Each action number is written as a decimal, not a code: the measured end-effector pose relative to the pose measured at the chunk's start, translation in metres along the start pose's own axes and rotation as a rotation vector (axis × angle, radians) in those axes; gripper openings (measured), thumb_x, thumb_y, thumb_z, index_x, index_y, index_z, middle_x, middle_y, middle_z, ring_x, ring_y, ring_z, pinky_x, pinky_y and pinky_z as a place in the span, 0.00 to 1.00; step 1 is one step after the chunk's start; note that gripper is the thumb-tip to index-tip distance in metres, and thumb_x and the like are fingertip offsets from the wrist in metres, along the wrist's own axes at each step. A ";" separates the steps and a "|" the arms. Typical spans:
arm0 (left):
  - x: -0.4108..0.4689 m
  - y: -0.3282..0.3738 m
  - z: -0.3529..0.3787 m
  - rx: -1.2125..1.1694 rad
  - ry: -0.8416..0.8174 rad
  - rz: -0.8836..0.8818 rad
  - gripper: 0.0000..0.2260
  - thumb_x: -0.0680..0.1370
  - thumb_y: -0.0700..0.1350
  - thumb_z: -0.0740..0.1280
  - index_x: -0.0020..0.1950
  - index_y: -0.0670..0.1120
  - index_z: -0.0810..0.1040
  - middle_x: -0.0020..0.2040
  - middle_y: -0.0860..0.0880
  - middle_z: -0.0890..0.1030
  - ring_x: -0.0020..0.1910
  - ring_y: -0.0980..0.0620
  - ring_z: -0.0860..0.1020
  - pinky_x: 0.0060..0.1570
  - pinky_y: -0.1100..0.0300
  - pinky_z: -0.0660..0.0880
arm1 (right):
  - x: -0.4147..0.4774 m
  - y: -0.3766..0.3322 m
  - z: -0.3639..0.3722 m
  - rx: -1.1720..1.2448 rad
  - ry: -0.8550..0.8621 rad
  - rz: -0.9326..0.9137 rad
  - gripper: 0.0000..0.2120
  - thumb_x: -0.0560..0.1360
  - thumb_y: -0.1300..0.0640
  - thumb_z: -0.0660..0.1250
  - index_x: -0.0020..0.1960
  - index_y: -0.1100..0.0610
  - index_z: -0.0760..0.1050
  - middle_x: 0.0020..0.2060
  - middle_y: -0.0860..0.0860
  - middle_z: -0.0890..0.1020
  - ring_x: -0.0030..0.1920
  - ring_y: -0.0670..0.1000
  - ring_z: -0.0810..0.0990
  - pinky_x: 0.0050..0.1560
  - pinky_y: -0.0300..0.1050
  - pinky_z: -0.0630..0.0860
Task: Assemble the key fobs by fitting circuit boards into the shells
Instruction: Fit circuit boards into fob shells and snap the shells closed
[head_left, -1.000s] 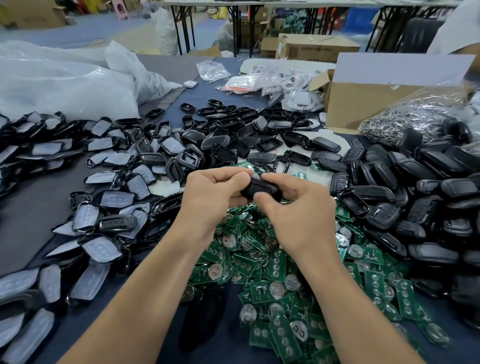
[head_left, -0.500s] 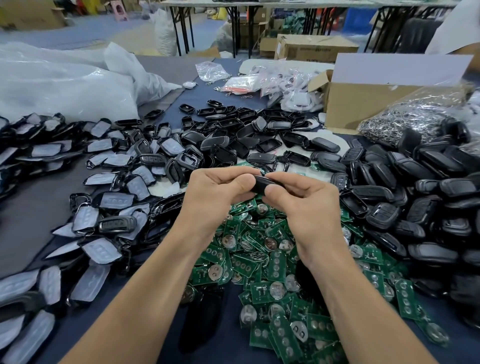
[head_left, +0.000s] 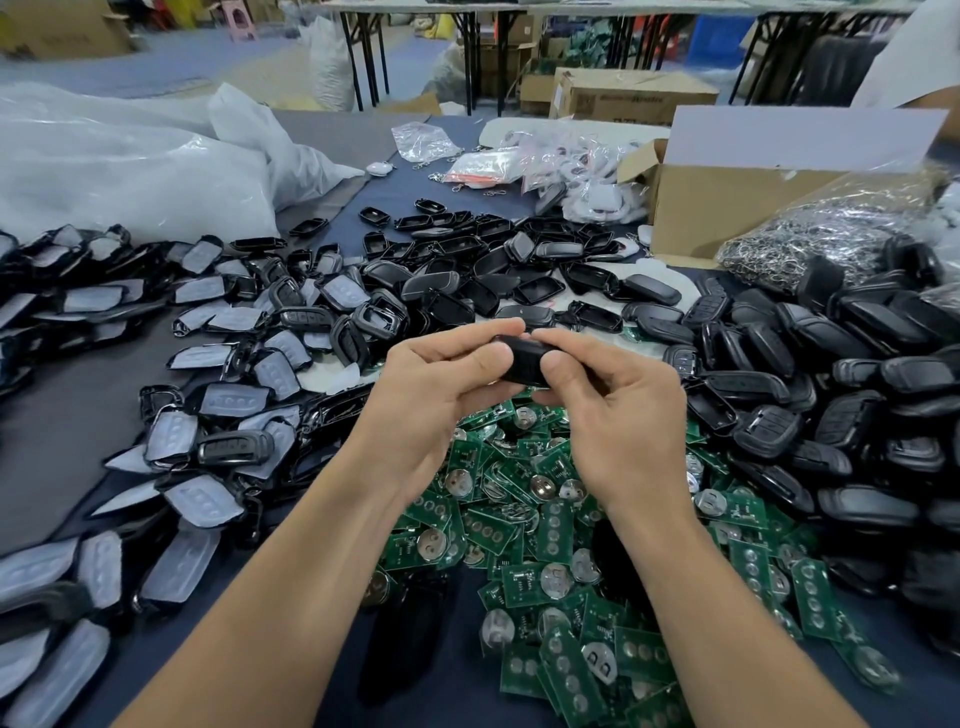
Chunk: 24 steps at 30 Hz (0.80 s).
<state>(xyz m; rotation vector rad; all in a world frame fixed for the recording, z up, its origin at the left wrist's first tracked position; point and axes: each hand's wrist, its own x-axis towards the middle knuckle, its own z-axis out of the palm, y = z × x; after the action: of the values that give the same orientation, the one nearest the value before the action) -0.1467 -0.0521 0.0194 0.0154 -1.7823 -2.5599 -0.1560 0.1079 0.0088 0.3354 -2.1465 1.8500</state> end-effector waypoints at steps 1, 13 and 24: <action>0.000 0.000 0.000 -0.026 -0.007 -0.015 0.10 0.73 0.42 0.73 0.53 0.46 0.89 0.55 0.41 0.87 0.56 0.44 0.86 0.54 0.54 0.84 | 0.000 0.000 0.000 0.002 0.003 0.002 0.16 0.79 0.61 0.71 0.54 0.39 0.86 0.45 0.38 0.87 0.42 0.47 0.88 0.48 0.55 0.85; 0.002 -0.003 -0.008 0.109 -0.102 0.015 0.22 0.71 0.36 0.77 0.65 0.45 0.83 0.58 0.43 0.87 0.56 0.49 0.85 0.58 0.55 0.81 | 0.007 0.002 -0.001 0.225 -0.050 0.278 0.14 0.81 0.65 0.68 0.51 0.47 0.86 0.42 0.50 0.88 0.41 0.52 0.87 0.41 0.43 0.81; 0.003 -0.005 -0.006 0.110 -0.056 -0.006 0.21 0.70 0.42 0.76 0.64 0.45 0.85 0.56 0.43 0.88 0.54 0.48 0.86 0.53 0.59 0.82 | 0.006 -0.001 -0.008 0.169 -0.196 0.090 0.20 0.68 0.65 0.77 0.52 0.42 0.86 0.47 0.43 0.89 0.50 0.45 0.88 0.49 0.38 0.83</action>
<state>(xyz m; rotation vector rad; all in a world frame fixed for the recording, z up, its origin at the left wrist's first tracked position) -0.1497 -0.0561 0.0126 -0.0495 -1.9442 -2.4866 -0.1606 0.1159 0.0127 0.4818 -2.1654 2.1362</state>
